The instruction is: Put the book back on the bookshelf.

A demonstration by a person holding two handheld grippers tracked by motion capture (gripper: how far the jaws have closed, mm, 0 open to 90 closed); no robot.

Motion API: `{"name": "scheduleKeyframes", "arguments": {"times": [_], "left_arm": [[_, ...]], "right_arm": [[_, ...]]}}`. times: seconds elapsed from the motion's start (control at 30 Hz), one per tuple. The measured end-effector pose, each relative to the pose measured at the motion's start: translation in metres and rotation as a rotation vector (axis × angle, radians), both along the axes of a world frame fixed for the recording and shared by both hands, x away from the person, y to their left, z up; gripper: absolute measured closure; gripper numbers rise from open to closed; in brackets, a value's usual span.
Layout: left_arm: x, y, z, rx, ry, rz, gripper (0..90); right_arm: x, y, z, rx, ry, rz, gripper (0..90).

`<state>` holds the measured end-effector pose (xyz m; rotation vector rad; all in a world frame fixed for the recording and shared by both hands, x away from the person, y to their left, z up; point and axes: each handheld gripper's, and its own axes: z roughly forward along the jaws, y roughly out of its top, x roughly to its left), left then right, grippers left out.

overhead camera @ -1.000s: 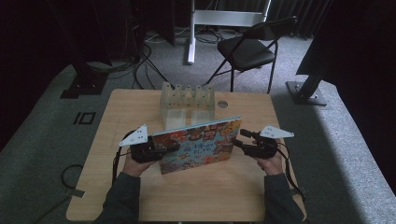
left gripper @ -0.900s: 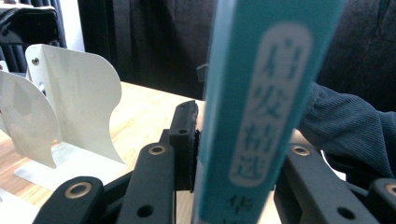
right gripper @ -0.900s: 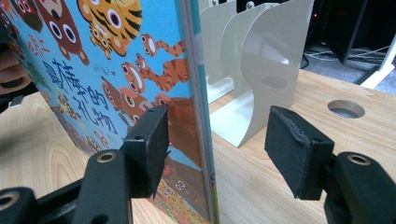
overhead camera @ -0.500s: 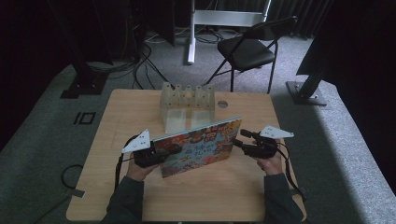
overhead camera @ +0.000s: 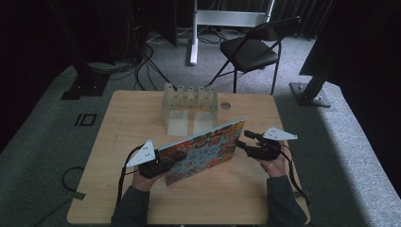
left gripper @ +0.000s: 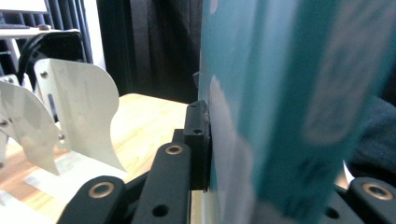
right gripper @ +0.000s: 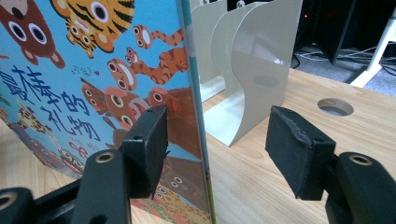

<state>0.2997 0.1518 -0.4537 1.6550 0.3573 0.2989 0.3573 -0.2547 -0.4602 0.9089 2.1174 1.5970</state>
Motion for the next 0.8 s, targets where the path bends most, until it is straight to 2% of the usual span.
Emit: {"name": "scheduleKeyframes", "arguments": {"times": [0.17, 0.3, 0.47, 0.6, 0.8], "left_arm": [[0.002, -0.003, -0.010, -0.082, 0.056, -0.013, 72.6], [0.001, -0.006, -0.013, -0.059, 0.047, -0.002, 72.0], [-0.001, -0.007, -0.014, -0.061, 0.042, 0.016, 71.0], [-0.001, -0.010, -0.016, -0.044, 0.035, 0.033, 70.7], [-0.002, -0.013, -0.017, -0.046, 0.023, 0.046, 77.6]], "right_arm": [[-0.001, -0.001, -0.001, -0.011, -0.001, -0.009, 38.8], [-0.001, -0.006, -0.003, -0.010, 0.007, -0.022, 38.8], [-0.003, -0.010, -0.005, -0.011, 0.014, -0.030, 38.9], [-0.003, -0.011, -0.006, -0.016, 0.018, -0.032, 39.0], [-0.004, -0.010, -0.008, -0.026, 0.023, -0.029, 39.1]]}}
